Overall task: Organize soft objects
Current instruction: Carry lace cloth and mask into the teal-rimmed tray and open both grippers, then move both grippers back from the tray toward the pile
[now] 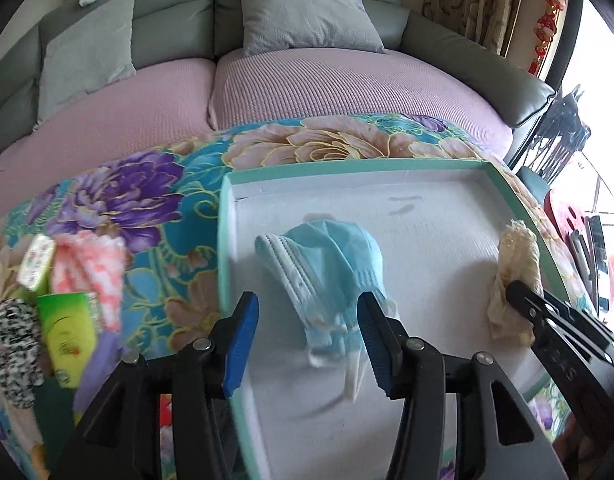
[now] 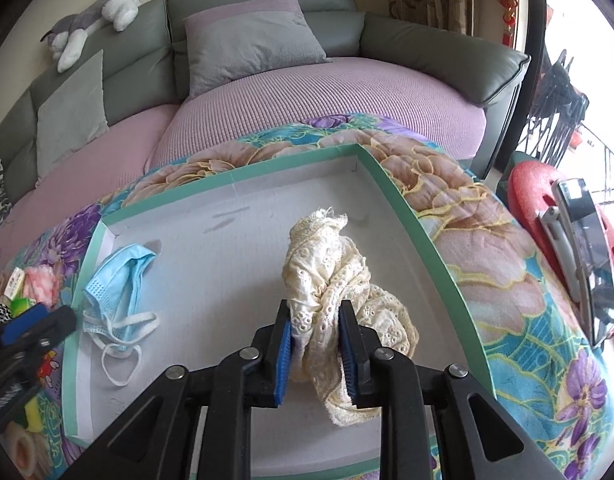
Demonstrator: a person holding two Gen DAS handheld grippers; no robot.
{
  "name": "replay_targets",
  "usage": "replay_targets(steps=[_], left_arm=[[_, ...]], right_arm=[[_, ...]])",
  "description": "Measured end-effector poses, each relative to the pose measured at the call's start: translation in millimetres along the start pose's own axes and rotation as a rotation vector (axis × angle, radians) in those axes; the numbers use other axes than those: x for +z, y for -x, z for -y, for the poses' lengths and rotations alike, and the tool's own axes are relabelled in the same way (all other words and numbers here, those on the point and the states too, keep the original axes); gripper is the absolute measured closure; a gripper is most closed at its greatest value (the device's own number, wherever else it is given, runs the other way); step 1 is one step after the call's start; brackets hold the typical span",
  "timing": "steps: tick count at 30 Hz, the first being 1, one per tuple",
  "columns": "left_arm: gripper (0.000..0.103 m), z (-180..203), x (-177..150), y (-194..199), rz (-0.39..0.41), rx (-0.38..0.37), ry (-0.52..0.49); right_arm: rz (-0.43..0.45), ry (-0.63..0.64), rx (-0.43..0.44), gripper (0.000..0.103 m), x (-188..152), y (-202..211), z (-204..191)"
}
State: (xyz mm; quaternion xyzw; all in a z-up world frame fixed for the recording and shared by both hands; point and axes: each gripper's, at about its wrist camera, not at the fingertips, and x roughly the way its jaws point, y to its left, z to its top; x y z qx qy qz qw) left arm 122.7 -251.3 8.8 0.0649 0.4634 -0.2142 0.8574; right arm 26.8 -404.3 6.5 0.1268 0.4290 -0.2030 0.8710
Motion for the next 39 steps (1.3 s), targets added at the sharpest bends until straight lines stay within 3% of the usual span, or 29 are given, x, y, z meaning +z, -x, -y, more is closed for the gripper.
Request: replay_targets(steps=[1,2,4,6,8,9,13,19,23,29,37,39], left_arm=[[0.05,-2,-2,6,0.011,0.004,0.002],[0.05,-5,-3,10,0.021,0.006,0.006],[0.05,-13,-7,21,0.038,0.023,0.022],[0.049,-22,-12,31,0.049,0.048,0.033],[0.049,-29,-15,39,0.06,0.072,0.043],[0.049,-33,-16,43,0.068,0.081,0.051],[0.049,-43,-20,53,0.087,0.094,0.073],[0.04,-59,-28,58,0.087,0.131,0.112],[0.02,-69,-34,60,0.095,0.17,0.125],[0.005,-85,-39,64,0.107,0.211,0.16],[0.005,-98,-43,79,0.138,0.255,0.18],[0.005,-104,-45,85,0.152,0.27,0.19]], right_arm=[[-0.002,0.009,-0.007,0.065,0,0,-2],[-0.003,0.019,-0.016,0.046,0,0,-3],[0.001,0.047,-0.037,0.026,0,2,-7],[0.011,0.069,-0.058,0.024,0,5,-11],[0.016,0.075,-0.057,0.005,0,7,-12],[0.016,0.078,-0.055,0.0,0,7,-12],[0.023,0.087,-0.053,0.0,0,9,-15],[0.021,0.093,-0.045,0.0,-2,10,-20],[0.02,0.117,-0.058,0.0,-3,11,-26],[0.018,0.139,-0.047,0.0,-4,13,-35],[-0.005,0.155,-0.026,0.0,-8,19,-47],[-0.021,0.181,-0.059,0.0,-10,19,-53]])
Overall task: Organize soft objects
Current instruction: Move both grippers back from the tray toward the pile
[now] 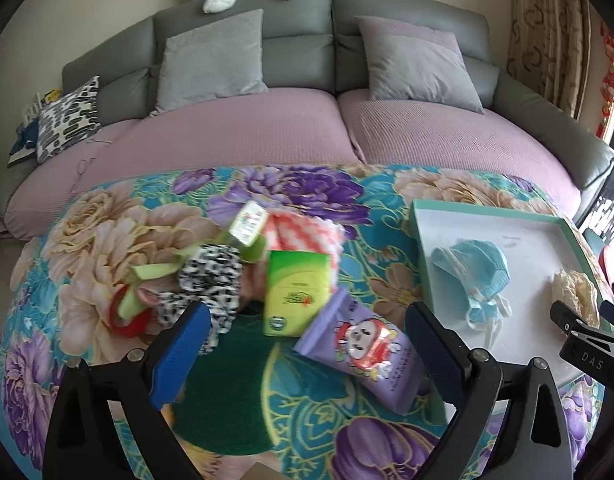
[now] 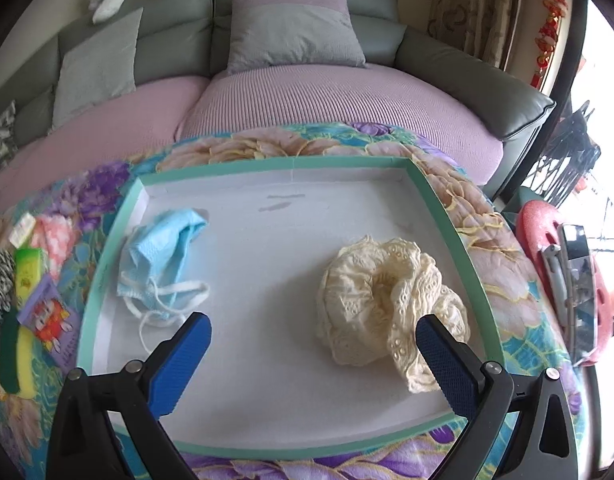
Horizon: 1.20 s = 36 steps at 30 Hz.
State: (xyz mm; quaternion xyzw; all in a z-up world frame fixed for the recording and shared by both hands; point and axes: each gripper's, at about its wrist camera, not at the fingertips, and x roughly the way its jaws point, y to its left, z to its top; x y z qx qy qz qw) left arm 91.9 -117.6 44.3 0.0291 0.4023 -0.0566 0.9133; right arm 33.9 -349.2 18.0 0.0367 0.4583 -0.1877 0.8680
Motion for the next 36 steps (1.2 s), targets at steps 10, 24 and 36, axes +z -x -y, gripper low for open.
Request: replay_targets(steps=[10,24,36], left_arm=[[0.004,-47,-2,15,0.037,0.093,0.087],[0.004,-110,-9,33,0.085,0.167,0.223],[0.003,-158,-20,39,0.099,0.231,0.302]], right_arm=[[0.043,0.029,0.007,0.0,4,23,-23],[0.118,0.095,0.149,0.0,6,57,-92],[0.059,0.175,0.246,0.0,-5,46,-152]])
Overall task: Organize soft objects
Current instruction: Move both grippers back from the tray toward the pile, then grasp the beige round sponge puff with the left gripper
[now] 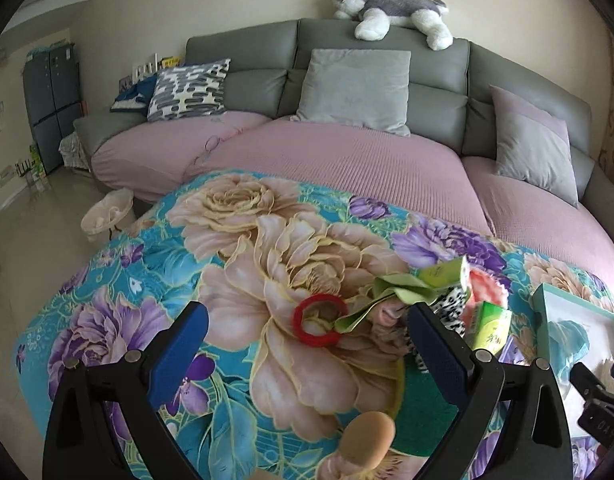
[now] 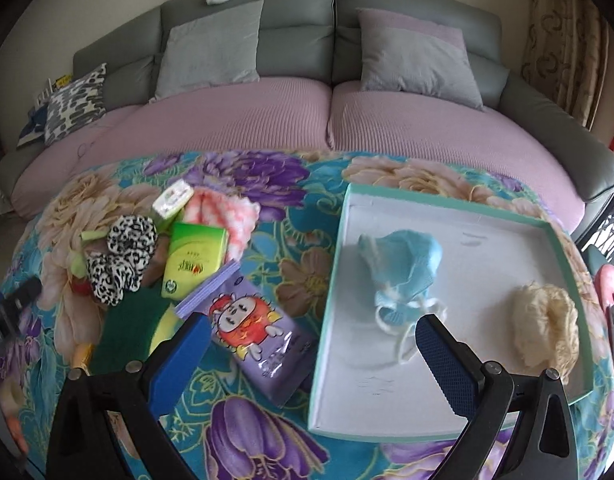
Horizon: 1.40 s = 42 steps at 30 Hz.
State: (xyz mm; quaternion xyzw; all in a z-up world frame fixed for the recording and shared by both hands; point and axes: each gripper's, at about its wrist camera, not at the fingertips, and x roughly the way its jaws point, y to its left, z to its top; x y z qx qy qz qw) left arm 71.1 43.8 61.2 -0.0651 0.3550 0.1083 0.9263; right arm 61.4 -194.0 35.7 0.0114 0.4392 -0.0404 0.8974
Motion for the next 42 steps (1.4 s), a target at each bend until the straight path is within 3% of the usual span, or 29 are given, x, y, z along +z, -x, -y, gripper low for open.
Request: replay_targets(steps=[7,13,22,25,27,29,33,36,40,41,42], left_arm=[[0.003,1,-33,-28,-0.145,-0.064,-0.05],[0.003,3,-61,-41,-0.288,-0.223,-0.003],[0.004,0,-73,-34,-0.302,-0.23,-0.001],[0.014,2,-74,-38,-0.316,-0.263,-0.002],[0.028,3,-75,-42,-0.337,-0.279,0.007],[0.032,4,-76,-44,-0.34,-0.284,0.008],[0.054,3,-75,-41,-0.324,-0.304,0.022],[0.061,1,-73,-40,-0.32,-0.31,0.027],[0.071,-2,-71,-39,-0.311,-0.303,0.032],[0.08,-3,-71,-40,-0.314,-0.283,0.029],[0.082,-3,-72,-42,-0.316,-0.251,0.017]], right_arm=[[-0.037,0.011,0.045,0.0,-14,-1,-15],[-0.046,0.033,0.033,0.0,-24,4,-21],[-0.063,0.063,0.018,0.0,-26,1,-26],[-0.066,0.07,0.014,0.0,-26,0,-26],[-0.068,0.073,0.013,0.0,-26,-1,-26],[-0.073,0.075,0.015,0.0,-26,-3,-26],[-0.079,0.077,0.014,0.0,-27,-5,-25],[-0.081,0.075,0.011,0.0,-27,-6,-24],[-0.085,0.074,0.012,0.0,-28,-7,-24],[-0.086,0.076,0.013,0.0,-28,-7,-24],[-0.087,0.077,0.013,0.0,-28,-7,-25]])
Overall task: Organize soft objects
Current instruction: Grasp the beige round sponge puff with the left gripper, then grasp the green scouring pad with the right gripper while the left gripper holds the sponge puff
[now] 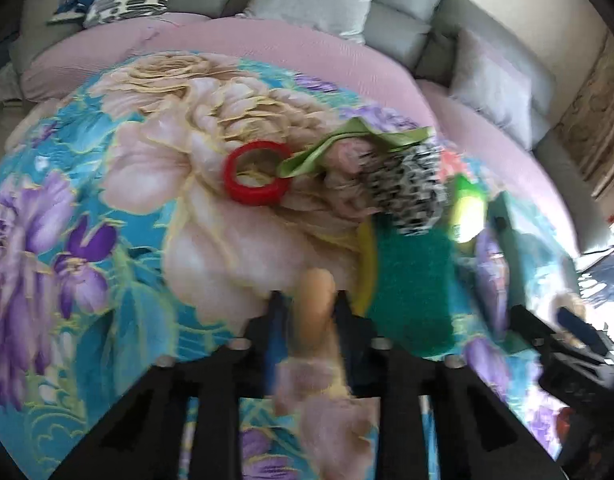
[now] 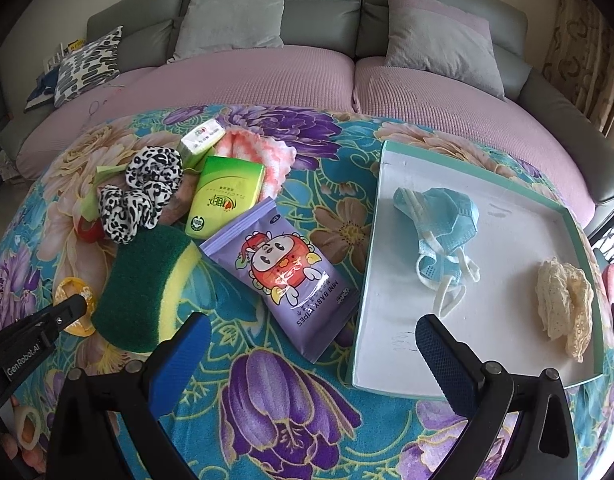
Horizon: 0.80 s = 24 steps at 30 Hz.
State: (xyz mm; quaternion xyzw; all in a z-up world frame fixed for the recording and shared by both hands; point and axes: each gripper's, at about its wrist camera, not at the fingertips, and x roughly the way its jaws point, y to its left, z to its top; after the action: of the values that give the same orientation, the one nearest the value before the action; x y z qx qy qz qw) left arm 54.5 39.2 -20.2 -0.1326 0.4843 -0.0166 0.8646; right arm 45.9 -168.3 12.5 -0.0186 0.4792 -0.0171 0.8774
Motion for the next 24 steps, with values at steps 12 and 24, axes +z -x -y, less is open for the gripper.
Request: replay_targets(steps=[12,24], left_arm=[[0.085,-3,-1,-9,-0.019,0.002,-0.009],[0.087,-5,5,6,0.043,0.007,-0.008]], right_arm=[[-0.001,0.006,0.003,0.0,-1,-3,-3],[0.026,0.0,0.085,0.0,2,-1,-24]])
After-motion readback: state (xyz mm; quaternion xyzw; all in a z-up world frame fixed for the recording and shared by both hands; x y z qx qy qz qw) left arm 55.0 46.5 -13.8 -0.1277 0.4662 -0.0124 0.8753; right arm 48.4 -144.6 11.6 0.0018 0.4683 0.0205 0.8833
